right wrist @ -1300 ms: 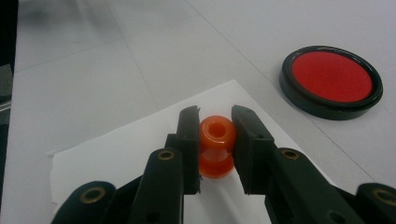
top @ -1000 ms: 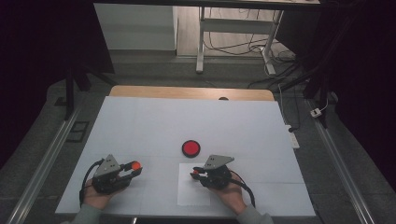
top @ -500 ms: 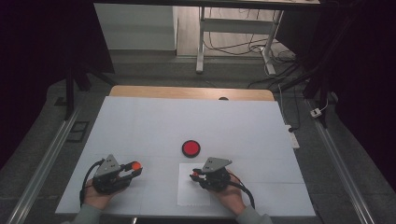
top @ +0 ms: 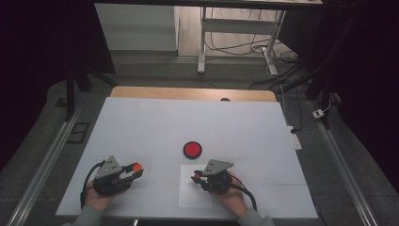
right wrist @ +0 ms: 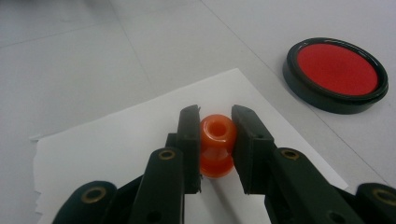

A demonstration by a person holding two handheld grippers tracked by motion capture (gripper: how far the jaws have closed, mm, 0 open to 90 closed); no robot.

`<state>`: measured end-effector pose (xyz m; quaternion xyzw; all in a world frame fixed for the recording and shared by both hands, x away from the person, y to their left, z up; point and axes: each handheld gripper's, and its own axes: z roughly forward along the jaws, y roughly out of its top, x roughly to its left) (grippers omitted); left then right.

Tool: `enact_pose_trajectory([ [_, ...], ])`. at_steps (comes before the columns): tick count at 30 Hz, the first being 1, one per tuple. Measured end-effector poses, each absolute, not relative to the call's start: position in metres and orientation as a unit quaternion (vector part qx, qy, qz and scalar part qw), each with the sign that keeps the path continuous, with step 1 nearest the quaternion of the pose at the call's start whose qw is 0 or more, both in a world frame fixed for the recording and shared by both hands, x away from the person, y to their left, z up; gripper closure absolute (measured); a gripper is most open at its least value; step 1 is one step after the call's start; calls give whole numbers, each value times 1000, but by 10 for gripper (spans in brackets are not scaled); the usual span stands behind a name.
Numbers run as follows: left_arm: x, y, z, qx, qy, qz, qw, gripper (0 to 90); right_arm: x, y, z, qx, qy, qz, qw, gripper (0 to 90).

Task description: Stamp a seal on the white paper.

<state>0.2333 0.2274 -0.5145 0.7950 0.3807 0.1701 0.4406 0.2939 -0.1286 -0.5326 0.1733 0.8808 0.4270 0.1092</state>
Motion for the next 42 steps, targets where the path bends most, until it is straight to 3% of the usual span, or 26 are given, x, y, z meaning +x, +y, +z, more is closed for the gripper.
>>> enact_pose_trajectory([
  [42, 233, 227, -514, 794, 382, 173, 440, 653, 294, -133, -529, 171, 865, 458, 110, 726],
])
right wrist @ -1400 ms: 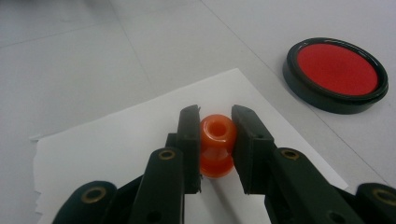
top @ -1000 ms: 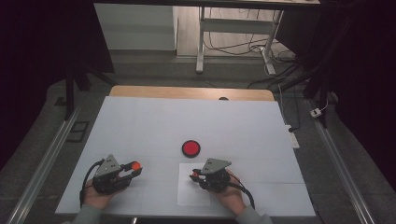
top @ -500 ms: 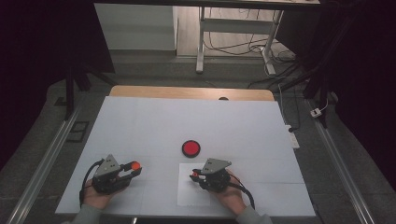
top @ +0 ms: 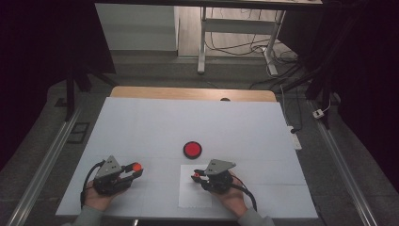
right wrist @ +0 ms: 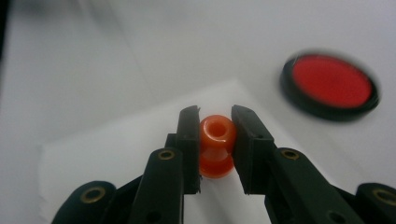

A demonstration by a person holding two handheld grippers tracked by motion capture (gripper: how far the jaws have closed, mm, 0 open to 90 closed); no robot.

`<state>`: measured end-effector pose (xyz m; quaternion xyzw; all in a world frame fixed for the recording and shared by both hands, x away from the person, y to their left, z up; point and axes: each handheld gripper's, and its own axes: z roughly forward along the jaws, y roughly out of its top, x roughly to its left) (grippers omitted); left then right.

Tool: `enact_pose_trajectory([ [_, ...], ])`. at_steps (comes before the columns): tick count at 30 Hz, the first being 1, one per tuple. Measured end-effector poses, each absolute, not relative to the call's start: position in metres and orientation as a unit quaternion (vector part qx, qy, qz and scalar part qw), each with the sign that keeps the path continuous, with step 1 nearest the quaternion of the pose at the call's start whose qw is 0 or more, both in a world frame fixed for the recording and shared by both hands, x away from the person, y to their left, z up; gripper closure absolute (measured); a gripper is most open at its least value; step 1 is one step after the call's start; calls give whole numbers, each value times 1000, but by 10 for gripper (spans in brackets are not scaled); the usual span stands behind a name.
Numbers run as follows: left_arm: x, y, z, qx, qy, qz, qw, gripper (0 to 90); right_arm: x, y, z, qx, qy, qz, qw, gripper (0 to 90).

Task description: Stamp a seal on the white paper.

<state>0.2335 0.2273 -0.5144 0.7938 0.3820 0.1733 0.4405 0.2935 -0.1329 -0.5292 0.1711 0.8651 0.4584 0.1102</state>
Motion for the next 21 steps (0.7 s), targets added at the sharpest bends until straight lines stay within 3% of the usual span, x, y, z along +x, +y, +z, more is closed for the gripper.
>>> enact_pose_trajectory([
  [5, 234, 228, -515, 794, 383, 172, 441, 652, 296, -145, -509, 197, 831, 508, 108, 726],
  [21, 233, 228, -514, 794, 381, 172, 442, 652, 299, -151, -506, 207, 829, 512, 86, 726],
])
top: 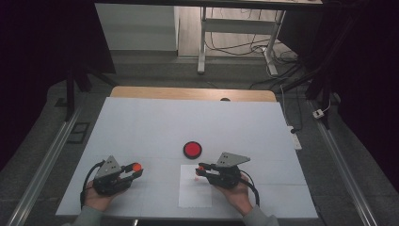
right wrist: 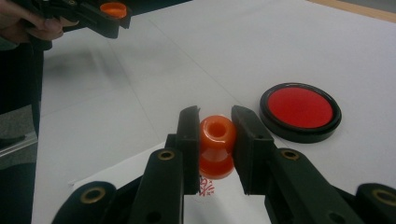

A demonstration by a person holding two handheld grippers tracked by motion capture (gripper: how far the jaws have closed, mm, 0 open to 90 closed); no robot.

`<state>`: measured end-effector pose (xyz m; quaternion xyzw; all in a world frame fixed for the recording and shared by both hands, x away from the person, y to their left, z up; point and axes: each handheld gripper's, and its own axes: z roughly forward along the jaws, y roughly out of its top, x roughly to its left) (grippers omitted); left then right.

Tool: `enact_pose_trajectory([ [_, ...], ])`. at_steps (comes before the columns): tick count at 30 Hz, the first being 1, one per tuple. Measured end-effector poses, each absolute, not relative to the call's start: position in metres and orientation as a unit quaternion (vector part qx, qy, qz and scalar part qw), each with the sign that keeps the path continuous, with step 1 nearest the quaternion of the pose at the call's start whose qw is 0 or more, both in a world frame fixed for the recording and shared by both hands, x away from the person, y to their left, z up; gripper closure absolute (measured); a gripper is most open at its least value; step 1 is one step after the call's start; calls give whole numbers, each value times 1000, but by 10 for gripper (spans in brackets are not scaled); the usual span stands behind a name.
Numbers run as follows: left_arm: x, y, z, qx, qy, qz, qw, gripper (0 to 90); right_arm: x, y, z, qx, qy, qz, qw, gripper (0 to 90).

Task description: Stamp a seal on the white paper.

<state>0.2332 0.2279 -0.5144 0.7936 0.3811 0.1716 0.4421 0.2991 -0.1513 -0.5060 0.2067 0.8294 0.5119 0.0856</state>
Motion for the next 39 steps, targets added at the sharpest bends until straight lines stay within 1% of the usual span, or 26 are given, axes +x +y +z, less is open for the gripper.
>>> enact_pose_trajectory([
  [11, 232, 230, -513, 791, 382, 174, 446, 652, 301, -159, -502, 222, 820, 521, 85, 725],
  [26, 234, 228, -514, 793, 380, 175, 442, 652, 308, -180, -486, 250, 794, 548, 88, 724],
  [39, 237, 222, -514, 798, 373, 173, 441, 652, 307, -185, -470, 253, 781, 563, 94, 724],
])
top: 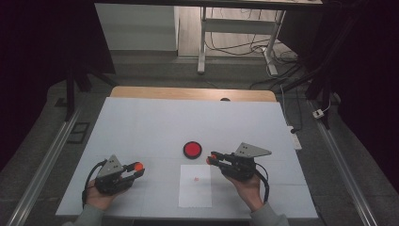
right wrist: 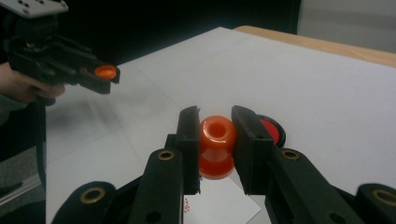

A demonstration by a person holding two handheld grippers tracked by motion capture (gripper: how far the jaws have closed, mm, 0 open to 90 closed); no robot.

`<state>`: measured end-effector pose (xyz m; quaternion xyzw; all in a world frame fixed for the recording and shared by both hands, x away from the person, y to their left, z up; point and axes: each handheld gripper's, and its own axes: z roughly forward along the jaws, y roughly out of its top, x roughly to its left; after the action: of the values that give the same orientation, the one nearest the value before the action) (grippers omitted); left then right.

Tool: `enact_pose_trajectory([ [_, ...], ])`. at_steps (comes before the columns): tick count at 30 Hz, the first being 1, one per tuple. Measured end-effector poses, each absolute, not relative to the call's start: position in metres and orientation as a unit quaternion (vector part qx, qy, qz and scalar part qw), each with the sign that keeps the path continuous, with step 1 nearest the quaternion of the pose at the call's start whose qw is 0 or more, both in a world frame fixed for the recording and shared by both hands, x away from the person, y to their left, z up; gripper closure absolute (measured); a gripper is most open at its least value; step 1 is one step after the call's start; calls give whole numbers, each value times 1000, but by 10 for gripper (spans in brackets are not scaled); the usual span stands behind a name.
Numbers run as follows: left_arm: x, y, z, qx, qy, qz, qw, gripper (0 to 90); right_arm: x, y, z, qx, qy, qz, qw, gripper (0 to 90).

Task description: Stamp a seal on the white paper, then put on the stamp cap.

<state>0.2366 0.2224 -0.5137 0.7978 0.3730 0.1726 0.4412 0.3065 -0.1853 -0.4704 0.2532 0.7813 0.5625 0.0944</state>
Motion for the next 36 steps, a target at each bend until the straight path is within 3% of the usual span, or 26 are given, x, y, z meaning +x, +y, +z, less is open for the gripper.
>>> enact_pose_trajectory([
  [26, 237, 204, -510, 809, 350, 167, 441, 652, 306, -186, -461, 249, 774, 574, 97, 724],
  [36, 243, 170, -501, 822, 315, 158, 447, 652, 306, -186, -462, 250, 776, 571, 94, 724],
])
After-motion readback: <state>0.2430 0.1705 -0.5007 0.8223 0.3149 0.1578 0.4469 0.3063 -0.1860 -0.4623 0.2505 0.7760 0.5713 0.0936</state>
